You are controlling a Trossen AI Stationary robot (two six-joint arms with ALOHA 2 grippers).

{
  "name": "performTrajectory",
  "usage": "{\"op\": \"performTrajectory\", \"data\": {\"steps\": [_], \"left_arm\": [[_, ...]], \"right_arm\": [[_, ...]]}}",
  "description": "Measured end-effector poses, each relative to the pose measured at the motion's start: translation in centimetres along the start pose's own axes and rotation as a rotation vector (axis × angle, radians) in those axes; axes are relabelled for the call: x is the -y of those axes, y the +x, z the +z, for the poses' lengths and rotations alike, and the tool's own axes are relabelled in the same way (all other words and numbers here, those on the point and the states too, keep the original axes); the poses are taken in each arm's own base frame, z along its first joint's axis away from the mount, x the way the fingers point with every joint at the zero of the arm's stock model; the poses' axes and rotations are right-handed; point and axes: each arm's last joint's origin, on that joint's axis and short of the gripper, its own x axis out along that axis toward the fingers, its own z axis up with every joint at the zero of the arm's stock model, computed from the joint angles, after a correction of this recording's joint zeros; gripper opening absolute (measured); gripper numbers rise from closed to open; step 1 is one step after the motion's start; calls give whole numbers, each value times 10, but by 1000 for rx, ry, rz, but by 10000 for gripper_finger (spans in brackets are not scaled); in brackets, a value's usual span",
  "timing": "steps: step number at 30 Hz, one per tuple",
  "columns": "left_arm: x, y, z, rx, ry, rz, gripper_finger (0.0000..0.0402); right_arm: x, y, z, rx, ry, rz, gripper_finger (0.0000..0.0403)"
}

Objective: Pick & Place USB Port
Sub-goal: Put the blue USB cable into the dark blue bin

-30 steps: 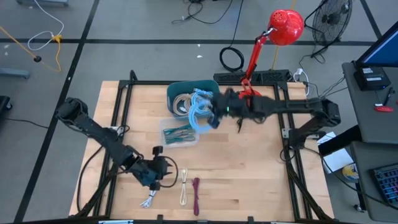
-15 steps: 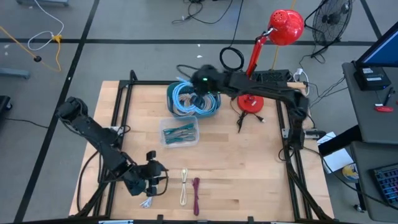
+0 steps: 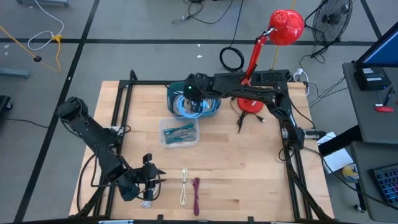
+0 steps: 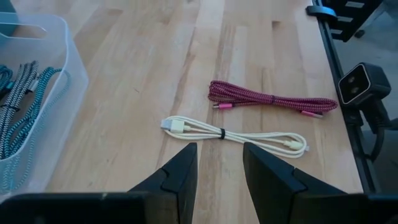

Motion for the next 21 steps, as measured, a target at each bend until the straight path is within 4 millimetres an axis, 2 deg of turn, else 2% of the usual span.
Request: {"op": "performTrajectory", "data": {"steps": [7, 10, 13, 21], "left_arm": [[-1, 1, 1, 1, 7, 6, 133], [-1, 1, 1, 1, 12, 6, 133], [-1, 1, 1, 1, 16, 6, 133], [-1, 1, 1, 0, 40, 6, 133]], "right_arm": [[-11, 9, 6, 93, -64, -42, 31], [-13, 13, 4, 107, -85, -48, 32], [-18, 24, -3, 123, -92, -60, 31], [-10, 44, -16, 137, -62, -106, 34]]}}
